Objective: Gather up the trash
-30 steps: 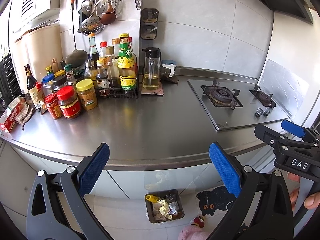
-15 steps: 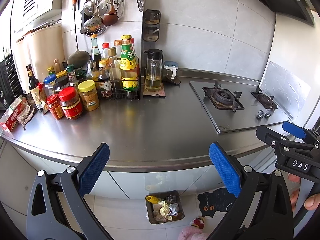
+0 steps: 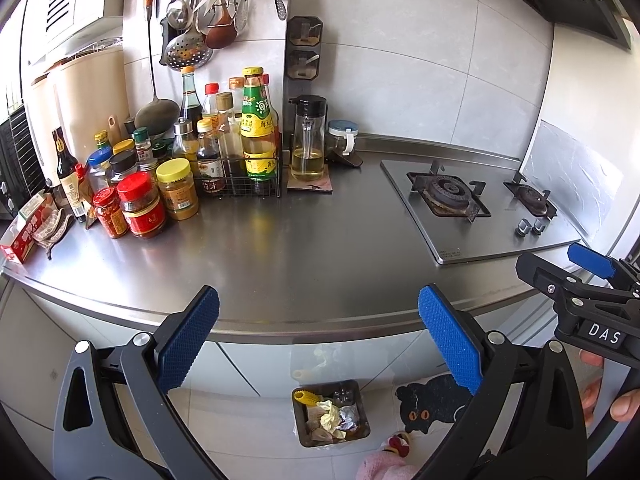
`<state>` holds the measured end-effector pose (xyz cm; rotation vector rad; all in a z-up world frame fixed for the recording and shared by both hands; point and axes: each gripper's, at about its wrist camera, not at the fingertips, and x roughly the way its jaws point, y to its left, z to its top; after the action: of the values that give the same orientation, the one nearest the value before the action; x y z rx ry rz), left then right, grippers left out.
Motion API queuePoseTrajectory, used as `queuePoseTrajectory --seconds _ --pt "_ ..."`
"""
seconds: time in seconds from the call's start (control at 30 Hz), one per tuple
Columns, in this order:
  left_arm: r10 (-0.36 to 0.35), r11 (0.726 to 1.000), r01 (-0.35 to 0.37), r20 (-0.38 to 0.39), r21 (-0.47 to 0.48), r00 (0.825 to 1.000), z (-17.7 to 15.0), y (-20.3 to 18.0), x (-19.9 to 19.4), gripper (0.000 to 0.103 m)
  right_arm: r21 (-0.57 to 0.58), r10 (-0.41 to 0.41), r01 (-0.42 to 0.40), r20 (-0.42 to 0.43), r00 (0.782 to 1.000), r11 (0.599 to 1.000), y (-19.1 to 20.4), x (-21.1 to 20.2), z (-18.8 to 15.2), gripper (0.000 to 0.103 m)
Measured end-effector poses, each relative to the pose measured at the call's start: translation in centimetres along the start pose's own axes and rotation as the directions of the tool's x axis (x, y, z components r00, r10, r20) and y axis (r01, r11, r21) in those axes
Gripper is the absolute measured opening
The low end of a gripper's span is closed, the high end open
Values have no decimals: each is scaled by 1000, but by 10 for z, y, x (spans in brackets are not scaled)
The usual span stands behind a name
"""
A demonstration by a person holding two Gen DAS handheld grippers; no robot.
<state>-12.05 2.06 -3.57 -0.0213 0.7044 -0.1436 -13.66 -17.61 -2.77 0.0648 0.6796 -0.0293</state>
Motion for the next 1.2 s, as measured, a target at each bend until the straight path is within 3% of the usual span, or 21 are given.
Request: queuePoseTrajectory --seconds 1.07,1.2 --pt "-5 1000 5 -5 -18 1000 2 2 0 95 7 3 -3 -2 1000 1000 -5 0 3 100" --pt "21 1000 -21 3 -2 1000 3 1 -1 95 8 6 -6 0 1000 1000 -5 0 4 100"
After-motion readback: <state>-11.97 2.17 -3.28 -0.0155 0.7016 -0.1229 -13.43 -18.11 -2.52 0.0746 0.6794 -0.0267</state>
